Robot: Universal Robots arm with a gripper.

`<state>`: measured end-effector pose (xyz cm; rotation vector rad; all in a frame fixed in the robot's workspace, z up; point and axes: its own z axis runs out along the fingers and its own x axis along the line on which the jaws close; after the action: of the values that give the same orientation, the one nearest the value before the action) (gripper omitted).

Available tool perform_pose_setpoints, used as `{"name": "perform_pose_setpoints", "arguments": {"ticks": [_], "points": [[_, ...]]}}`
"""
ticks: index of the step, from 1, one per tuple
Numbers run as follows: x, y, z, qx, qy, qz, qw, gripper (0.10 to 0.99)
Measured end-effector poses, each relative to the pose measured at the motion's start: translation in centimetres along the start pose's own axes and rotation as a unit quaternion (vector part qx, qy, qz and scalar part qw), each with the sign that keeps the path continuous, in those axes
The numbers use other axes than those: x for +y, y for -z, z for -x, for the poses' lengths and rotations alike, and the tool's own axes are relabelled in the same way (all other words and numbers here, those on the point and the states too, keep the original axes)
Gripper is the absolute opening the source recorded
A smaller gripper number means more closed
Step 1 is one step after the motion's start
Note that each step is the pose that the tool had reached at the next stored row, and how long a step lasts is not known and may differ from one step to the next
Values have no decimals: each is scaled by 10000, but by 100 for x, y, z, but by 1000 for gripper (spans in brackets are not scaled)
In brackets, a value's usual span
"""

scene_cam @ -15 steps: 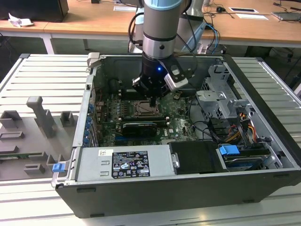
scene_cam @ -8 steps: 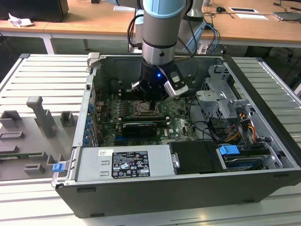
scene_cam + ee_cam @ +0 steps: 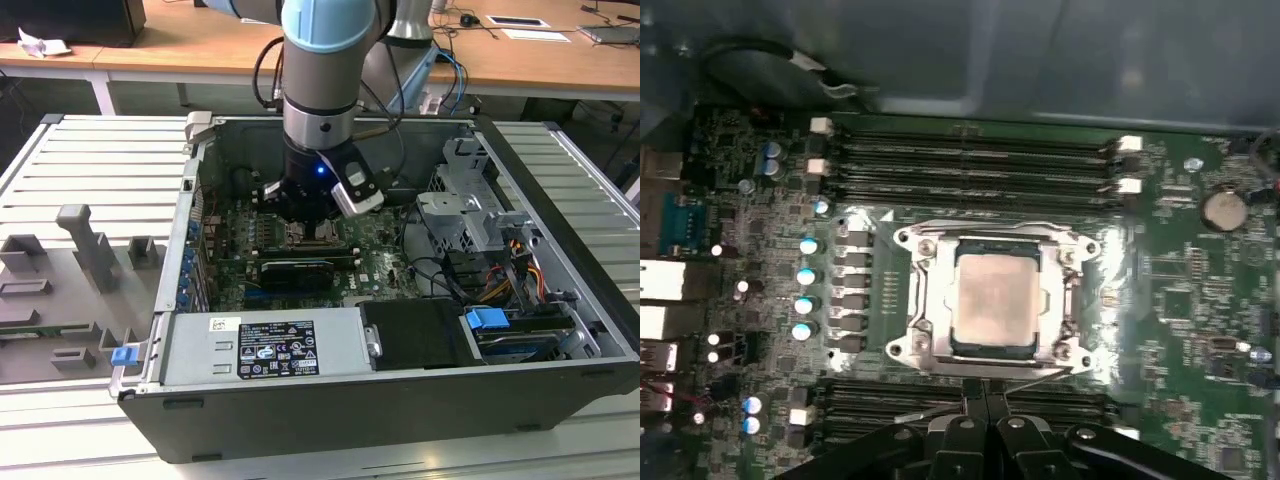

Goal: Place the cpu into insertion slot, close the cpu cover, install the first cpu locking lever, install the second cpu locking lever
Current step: 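Install the second cpu locking lever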

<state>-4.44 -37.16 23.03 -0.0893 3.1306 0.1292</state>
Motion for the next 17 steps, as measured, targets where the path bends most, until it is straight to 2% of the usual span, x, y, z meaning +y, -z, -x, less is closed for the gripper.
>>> {"name": "perform_pose_setpoints", "arguments": {"ticks": [3, 7, 11, 15, 17], "points": [[0, -77, -107, 2, 27, 0, 10000, 106], [-5, -137, -111, 8, 103, 13, 9999, 106], [-63, -137, -124, -31, 143, 334, 9993, 106], [-168, -128, -181, -41, 141, 431, 9990, 106], [-183, -128, -227, -46, 145, 478, 9987, 106]]}}
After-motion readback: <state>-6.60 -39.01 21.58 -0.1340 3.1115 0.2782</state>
